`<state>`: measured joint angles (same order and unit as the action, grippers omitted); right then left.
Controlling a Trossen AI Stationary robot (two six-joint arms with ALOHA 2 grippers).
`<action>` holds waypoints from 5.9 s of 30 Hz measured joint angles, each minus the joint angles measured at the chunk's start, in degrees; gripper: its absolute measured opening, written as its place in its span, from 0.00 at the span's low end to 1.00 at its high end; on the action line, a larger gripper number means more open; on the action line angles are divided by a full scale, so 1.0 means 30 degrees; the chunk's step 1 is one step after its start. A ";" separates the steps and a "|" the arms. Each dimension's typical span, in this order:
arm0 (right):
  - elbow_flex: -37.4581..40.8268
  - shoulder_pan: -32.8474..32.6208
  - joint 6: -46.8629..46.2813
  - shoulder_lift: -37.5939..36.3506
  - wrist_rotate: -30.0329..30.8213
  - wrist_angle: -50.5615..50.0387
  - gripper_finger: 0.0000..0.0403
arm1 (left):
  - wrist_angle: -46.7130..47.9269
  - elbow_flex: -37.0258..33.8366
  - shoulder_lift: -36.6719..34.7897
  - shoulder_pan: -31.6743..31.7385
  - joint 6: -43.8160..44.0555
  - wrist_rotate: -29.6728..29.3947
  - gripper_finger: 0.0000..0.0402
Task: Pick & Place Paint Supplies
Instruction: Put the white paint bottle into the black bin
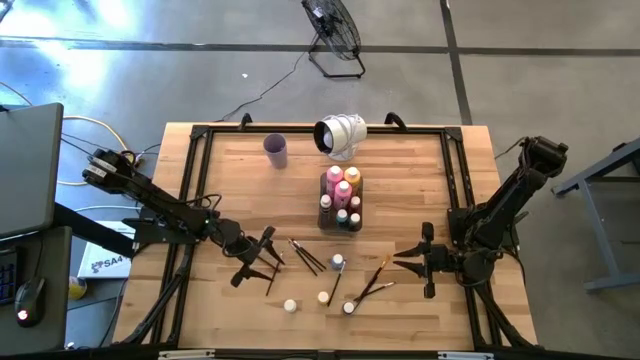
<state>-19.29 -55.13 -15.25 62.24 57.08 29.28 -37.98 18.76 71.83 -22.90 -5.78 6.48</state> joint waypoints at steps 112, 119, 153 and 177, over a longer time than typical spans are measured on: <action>-0.0003 0.0007 -0.1515 0.0000 -0.0074 0.0000 0.16 | -0.2266 0.3045 0.6645 0.0000 0.0006 0.4670 0.60; -0.0004 0.0007 -0.1497 0.0000 -0.0074 0.0000 0.16 | -0.3000 0.3053 0.6645 -0.0007 0.0027 0.5311 0.60; -0.0002 0.0007 -0.1545 0.0007 -0.0079 -0.0226 0.16 | -0.3286 0.5551 0.9550 -0.0051 0.0058 0.7259 0.60; 0.0000 0.0000 -0.1552 0.0007 -0.0074 -0.0291 0.16 | -0.3322 0.5787 0.9799 -0.0051 0.0002 0.7691 0.60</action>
<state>-19.29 -55.13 -19.90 62.26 56.86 28.40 -47.94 36.13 101.23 -23.05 -5.77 29.55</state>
